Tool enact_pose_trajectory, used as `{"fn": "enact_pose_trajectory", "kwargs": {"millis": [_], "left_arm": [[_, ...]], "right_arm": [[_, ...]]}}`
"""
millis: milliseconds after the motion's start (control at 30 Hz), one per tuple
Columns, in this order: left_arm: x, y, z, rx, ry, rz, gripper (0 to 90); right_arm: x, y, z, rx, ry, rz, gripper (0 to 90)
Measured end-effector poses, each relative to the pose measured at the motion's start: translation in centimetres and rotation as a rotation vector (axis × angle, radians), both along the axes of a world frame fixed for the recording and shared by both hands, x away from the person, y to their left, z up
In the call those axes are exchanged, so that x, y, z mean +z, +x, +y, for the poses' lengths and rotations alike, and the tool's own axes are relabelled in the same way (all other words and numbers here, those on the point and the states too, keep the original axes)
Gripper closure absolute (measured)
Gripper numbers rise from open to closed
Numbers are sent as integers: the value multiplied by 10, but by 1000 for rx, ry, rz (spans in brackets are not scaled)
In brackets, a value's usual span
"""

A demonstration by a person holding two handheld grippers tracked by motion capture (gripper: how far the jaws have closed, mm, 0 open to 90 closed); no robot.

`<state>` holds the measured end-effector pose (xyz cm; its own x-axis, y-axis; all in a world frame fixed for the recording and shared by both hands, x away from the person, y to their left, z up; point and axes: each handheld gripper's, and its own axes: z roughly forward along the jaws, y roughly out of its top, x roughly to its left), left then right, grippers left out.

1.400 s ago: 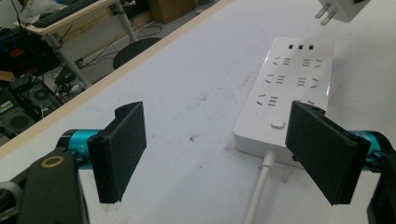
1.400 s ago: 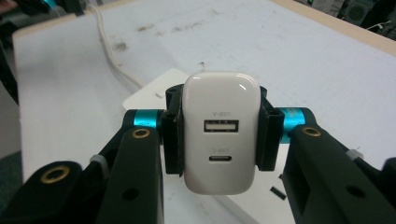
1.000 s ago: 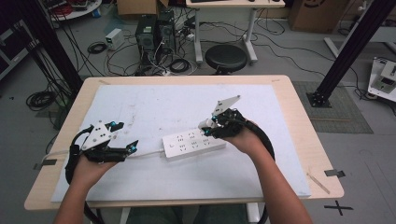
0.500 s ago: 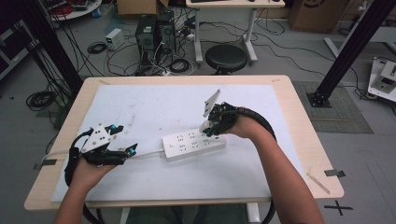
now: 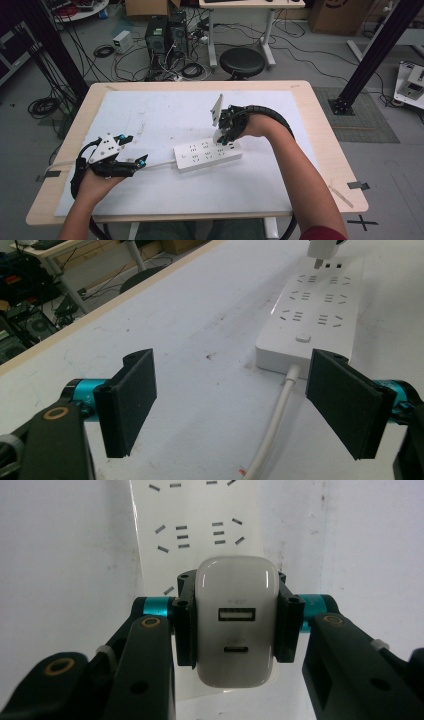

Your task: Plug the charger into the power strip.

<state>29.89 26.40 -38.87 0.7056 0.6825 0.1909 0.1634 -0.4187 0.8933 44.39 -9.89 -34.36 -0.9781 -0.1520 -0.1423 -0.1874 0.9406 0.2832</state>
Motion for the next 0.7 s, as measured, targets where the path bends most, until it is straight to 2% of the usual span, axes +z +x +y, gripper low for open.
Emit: {"fn": "enact_pose_trajectory", "kwargs": {"millis": [133, 233, 333, 700], "left_arm": [[-1, 0, 1, 4, -15, 2, 204], [-1, 0, 2, 2, -9, 2, 204], [-2, 1, 1, 2, -10, 8, 204], [-4, 3, 1, -1, -8, 14, 202]], "right_arm": [[-1, 2, 5, 23, -26, 9, 632], [-2, 5, 8, 39, -31, 24, 632], [-5, 7, 13, 54, -66, 21, 633], [-8, 12, 18, 63, -94, 36, 632]]}}
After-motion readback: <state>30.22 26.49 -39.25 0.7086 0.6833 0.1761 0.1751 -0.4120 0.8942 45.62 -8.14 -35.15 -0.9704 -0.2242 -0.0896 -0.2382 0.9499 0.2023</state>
